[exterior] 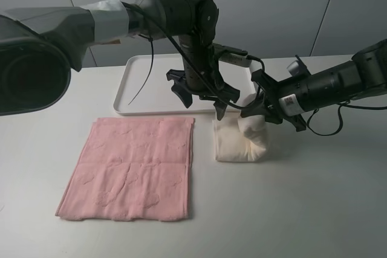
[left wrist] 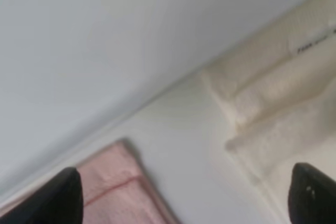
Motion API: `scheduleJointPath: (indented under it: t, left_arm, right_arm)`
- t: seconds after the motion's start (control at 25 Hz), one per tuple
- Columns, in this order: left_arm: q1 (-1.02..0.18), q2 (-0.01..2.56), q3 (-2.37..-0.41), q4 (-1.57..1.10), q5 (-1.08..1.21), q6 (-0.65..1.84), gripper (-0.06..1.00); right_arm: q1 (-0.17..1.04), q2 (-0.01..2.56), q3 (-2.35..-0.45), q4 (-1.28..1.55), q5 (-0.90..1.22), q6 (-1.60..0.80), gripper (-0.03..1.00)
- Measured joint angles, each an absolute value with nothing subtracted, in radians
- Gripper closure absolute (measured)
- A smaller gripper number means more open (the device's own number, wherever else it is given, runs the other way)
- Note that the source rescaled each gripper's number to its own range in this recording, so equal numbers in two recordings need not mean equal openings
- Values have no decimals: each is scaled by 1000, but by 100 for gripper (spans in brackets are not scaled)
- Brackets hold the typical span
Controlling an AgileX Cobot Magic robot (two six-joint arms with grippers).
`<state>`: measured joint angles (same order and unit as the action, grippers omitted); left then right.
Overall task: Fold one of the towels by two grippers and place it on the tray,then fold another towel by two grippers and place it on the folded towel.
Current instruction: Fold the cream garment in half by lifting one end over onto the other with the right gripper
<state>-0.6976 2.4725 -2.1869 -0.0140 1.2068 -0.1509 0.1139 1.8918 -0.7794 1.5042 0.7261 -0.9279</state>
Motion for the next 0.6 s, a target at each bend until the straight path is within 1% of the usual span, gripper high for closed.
scheduleJointPath:
  t: [0.28,0.6]
  left_arm:
    - [-651,2470,-2312,-29,1215,-93,-6]
    - [-629,2469,-2335,-61,1215,-64,-6]
  right_arm:
    - [116,1892,-779,1510,735,-930,89]
    - [116,1892,-779,1544,740,-956,88]
